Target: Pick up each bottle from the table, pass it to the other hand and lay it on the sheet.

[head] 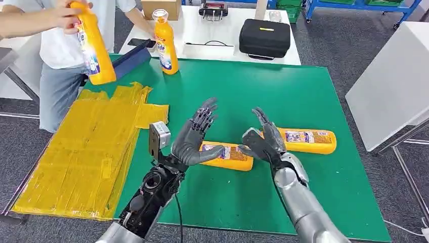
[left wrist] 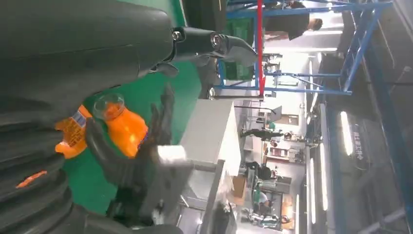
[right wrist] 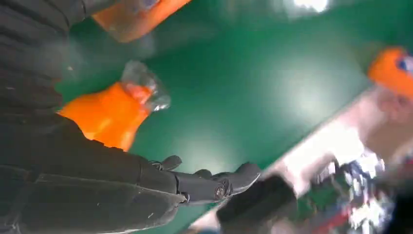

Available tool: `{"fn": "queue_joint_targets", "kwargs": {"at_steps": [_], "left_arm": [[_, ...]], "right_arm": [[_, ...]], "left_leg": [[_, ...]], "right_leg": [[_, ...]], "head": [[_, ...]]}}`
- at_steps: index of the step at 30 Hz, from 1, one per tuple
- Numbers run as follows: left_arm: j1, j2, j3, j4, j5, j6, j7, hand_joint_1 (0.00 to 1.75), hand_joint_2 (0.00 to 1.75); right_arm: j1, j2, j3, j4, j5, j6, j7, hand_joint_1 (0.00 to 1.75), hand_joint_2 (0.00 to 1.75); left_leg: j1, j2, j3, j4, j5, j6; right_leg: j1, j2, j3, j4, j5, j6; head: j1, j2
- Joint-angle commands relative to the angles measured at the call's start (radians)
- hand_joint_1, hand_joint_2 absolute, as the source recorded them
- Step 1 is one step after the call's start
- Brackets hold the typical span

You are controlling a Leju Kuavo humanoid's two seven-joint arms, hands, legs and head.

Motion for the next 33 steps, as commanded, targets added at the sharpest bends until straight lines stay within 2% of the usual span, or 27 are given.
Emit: {"fn": "queue_joint_targets", "kwargs": {"at_steps": [1, 5, 8, 10, 13, 14, 15, 20, 27, 33], "left_arm": [[-0.057, 0.009, -0.001, 0.090, -0.001, -0.005, 0.006, 0.00, 1.75], [-0.058, 0.006, 0.001, 0.095, -0.007, -0.006, 0.005, 0.00, 1.75], [-0.060, 0.005, 0.000, 0.107, -0.011, -0.003, -0.002, 0.00, 1.75], [-0.064, 0.009, 0.001, 0.119, -0.009, -0.002, -0.003, 0.00, 1.75], [-0.064, 0.009, 0.001, 0.119, -0.009, -0.002, -0.003, 0.00, 1.75], [-0.064, 0.009, 0.001, 0.119, -0.009, -0.002, -0.003, 0.00, 1.75], [-0.064, 0.009, 0.001, 0.119, -0.009, -0.002, -0.003, 0.00, 1.75], [-0.064, 0.009, 0.001, 0.119, -0.009, -0.002, -0.003, 0.00, 1.75], [-0.059, 0.019, -0.005, 0.110, -0.001, 0.007, -0.003, 0.00, 1.75], [-0.050, 0.022, -0.001, 0.097, 0.003, 0.024, -0.003, 0.00, 1.75]], "right_arm": [[-0.267, 0.032, 0.127, 0.388, 0.042, 0.077, 0.024, 0.00, 1.75], [-0.293, 0.056, 0.158, 0.408, 0.053, 0.137, 0.020, 0.00, 1.75], [-0.287, 0.066, 0.142, 0.396, 0.002, 0.188, -0.067, 0.00, 1.75], [-0.280, 0.069, 0.161, 0.387, 0.001, 0.187, -0.096, 0.00, 1.75], [-0.280, 0.069, 0.161, 0.387, 0.001, 0.187, -0.096, 0.00, 1.75], [-0.280, 0.069, 0.161, 0.387, 0.001, 0.187, -0.096, 0.00, 1.75], [-0.280, 0.069, 0.161, 0.387, 0.001, 0.187, -0.096, 0.00, 1.75], [-0.280, 0.069, 0.161, 0.387, 0.001, 0.187, -0.096, 0.00, 1.75], [-0.263, 0.080, 0.202, 0.363, -0.040, 0.230, -0.156, 0.00, 1.75], [-0.258, 0.085, 0.242, 0.358, -0.032, 0.223, -0.132, 0.00, 1.75]], "left_leg": [[0.002, 0.006, 0.006, 0.001, -0.004, -0.005], [0.003, 0.008, 0.009, 0.001, -0.006, -0.008], [0.001, 0.003, 0.001, 0.000, -0.001, -0.003], [0.001, 0.003, 0.003, 0.001, -0.002, -0.004], [0.002, 0.002, 0.002, 0.000, -0.001, -0.003], [0.003, 0.004, 0.006, 0.001, -0.004, -0.006], [0.001, 0.001, 0.001, 0.000, -0.001, -0.002], [0.001, 0.002, 0.002, 0.001, -0.001, -0.003], [0.001, 0.002, 0.002, 0.000, -0.001, -0.003], [0.001, 0.002, 0.002, 0.000, -0.001, -0.003]], "right_leg": [[0.002, 0.005, 0.005, 0.000, -0.002, -0.005], [0.003, 0.006, 0.008, -0.001, -0.003, -0.007], [0.001, 0.003, 0.001, 0.000, 0.000, -0.002], [0.002, 0.002, 0.003, 0.000, -0.001, -0.003], [0.002, 0.001, 0.002, -0.001, -0.001, -0.002], [0.003, 0.002, 0.007, -0.001, -0.003, -0.005], [0.001, 0.000, 0.001, 0.000, -0.001, -0.002], [0.001, 0.001, 0.002, 0.000, -0.001, -0.002], [0.001, 0.001, 0.001, -0.001, -0.001, -0.002], [0.002, 0.001, 0.002, -0.001, -0.001, -0.002]], "head": [[0.000, 0.000], [0.000, 0.000], [0.000, 0.000], [0.000, 0.000], [0.000, 0.000], [0.000, 0.000], [0.000, 0.000], [0.000, 0.000], [0.000, 0.000], [0.000, 0.000]]}}
